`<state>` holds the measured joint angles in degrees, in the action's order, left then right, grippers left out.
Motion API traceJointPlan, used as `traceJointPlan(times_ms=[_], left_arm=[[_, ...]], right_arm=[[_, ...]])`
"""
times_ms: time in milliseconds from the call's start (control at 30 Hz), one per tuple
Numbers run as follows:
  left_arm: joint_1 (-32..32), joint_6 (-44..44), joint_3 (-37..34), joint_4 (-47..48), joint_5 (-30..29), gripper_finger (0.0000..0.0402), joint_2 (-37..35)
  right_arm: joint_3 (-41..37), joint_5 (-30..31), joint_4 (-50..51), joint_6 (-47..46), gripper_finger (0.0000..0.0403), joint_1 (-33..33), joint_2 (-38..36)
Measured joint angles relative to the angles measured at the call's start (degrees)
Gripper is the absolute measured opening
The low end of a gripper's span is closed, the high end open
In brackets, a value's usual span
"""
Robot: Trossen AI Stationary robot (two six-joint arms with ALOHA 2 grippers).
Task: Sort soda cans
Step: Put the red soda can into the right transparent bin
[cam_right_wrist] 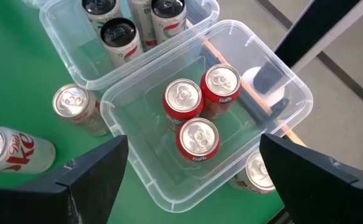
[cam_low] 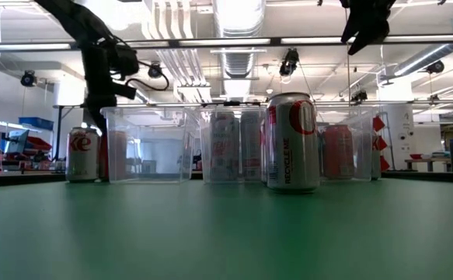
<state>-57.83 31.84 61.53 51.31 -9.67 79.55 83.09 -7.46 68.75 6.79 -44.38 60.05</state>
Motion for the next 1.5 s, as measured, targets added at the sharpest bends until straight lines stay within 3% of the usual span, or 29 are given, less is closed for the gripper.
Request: traceJointPlan(times_ms=[400,1100,1500], left_arm=[[-3.58,-1.12,0.2,-1.82,8.8,0.0362,1.86],[-3.68,-2.36,0.11,-4.36,12.25,0.036,5.58],[-3.52,-9.12,0.02,-3.7,10.94,0.0275,6.08]], right_arm=[[0.0,0.0,-0.08,-1.98,0.0359,0.01,0.11],[0.0,-0.02,-0.04,-3.37,0.0359,0.0,0.13],[0.0,-0.04,-0.04,-3.28,0.0359,0.01,0.13]])
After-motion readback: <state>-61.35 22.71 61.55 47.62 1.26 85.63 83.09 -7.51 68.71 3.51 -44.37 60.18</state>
